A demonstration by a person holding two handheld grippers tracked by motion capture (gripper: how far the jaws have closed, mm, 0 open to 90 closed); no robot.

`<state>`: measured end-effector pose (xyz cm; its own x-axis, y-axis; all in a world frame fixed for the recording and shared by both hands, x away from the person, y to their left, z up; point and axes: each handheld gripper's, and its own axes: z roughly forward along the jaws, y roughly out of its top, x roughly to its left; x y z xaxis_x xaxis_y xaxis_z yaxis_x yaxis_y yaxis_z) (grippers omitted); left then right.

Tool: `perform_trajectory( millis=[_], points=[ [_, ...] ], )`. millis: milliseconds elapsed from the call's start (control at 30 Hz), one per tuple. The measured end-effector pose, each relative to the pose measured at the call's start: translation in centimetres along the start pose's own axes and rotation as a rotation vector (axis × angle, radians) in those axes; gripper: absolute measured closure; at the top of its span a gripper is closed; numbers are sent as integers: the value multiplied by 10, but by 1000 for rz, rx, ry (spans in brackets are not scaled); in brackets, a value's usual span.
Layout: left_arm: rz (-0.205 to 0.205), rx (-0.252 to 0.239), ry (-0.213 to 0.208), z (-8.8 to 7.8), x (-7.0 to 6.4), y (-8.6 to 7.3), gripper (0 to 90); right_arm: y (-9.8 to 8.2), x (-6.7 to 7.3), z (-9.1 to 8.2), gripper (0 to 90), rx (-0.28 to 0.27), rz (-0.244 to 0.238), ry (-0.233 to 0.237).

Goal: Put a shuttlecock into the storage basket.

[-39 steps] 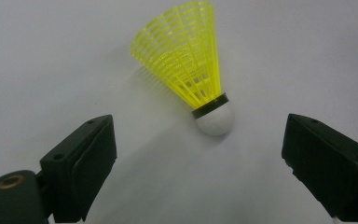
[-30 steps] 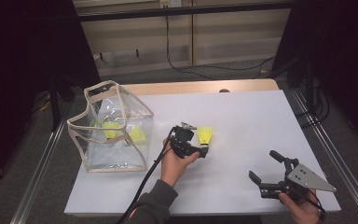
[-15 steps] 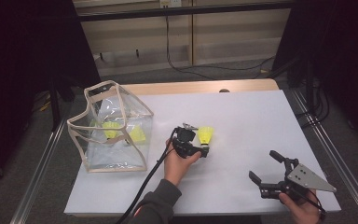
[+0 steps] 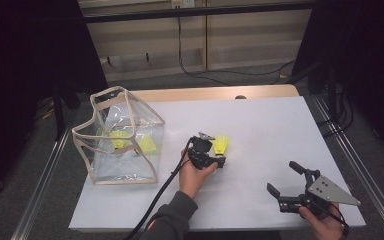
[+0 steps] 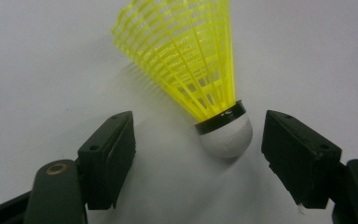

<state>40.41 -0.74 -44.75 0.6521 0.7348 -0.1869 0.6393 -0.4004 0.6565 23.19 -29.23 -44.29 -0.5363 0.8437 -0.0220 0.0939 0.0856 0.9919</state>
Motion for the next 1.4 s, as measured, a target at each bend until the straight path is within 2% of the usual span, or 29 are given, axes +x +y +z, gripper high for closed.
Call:
perform_trajectory(
  millis=[267,333,500,633,800,833,1033,1200,1400],
  points=[
    [22,-13,7,3,-7,4,344,0,0,0,17,-1,1,1],
    [27,-19,16,4,-8,5,396,0,0,0,17,0,0,2],
    [8,-20,11,6,-7,6,464,0,0,0,17,1,-2,3],
    [-1,-16,-10,8,-5,6,522,0,-1,-1,17,-1,2,-1],
    [-1,-15,-8,8,-5,6,606,0,-1,-1,17,-2,4,-4],
    [-12,-17,-11,9,-4,6,618,0,-2,-1,17,-2,5,-4],
    [-17,-10,-33,7,-1,6,641,0,-1,-1,17,1,5,-2],
    [-26,15,-61,5,-3,6,645,0,-2,-1,17,-6,4,-4],
    [26,13,-49,0,-2,6,644,0,-2,-2,17,-4,3,-5]
  ],
)
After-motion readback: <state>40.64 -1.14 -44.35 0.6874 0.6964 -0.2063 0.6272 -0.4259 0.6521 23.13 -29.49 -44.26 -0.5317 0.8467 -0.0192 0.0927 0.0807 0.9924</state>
